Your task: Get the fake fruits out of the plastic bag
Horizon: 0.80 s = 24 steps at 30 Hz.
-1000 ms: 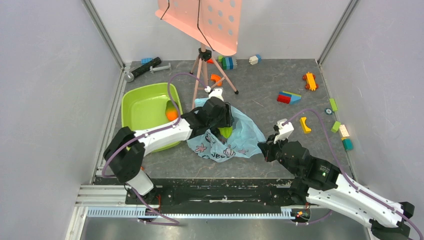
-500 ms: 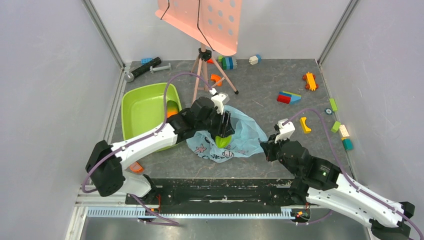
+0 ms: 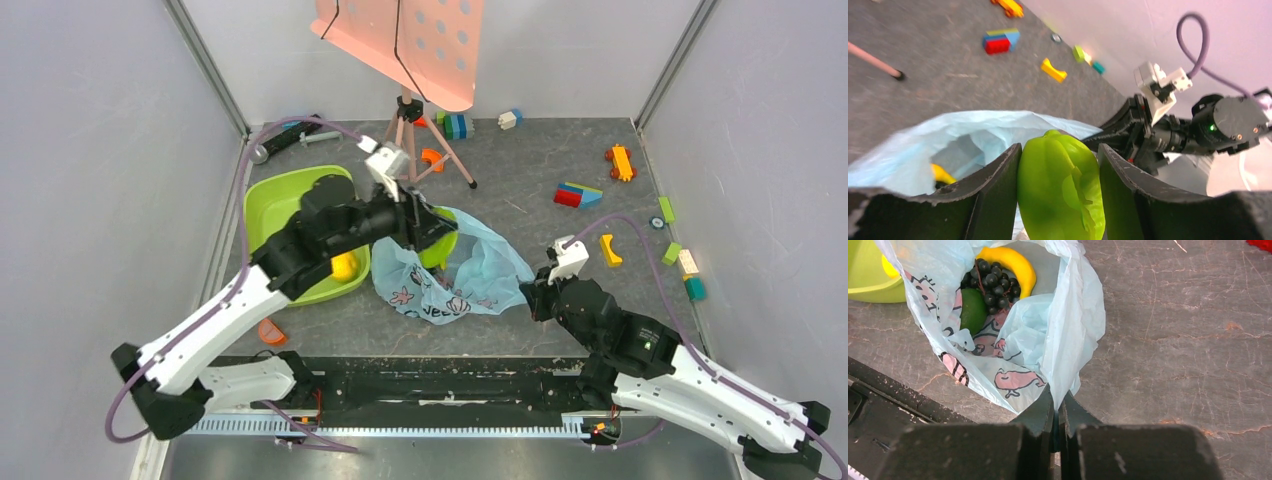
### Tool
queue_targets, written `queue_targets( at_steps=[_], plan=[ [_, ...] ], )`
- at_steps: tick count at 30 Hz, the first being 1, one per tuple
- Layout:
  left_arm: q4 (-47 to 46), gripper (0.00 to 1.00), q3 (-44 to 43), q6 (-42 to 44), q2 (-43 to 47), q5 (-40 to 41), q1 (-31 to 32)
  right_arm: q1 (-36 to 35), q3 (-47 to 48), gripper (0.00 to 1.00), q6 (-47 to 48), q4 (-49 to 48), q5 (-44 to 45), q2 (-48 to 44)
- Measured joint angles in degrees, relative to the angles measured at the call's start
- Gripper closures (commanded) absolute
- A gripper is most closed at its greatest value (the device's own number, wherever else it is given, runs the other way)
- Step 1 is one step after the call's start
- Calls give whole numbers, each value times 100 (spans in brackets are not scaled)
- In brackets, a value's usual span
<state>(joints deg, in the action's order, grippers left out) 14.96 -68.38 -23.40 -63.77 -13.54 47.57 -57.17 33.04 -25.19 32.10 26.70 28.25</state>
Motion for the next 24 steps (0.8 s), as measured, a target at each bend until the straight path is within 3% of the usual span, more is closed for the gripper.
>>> queue_targets(
  at_steps=[11,17,24],
  plan=[
    [973,53,68,76,1281,1812,-1300,0,157,100,142,15,37,79],
    [1244,54,922,-35,1596,1982,-2544,0,157,100,184,17,35,103],
    [1156,55,1869,-461,1274,1775,-4065,0,157,100,184,22,22,59]
  ],
)
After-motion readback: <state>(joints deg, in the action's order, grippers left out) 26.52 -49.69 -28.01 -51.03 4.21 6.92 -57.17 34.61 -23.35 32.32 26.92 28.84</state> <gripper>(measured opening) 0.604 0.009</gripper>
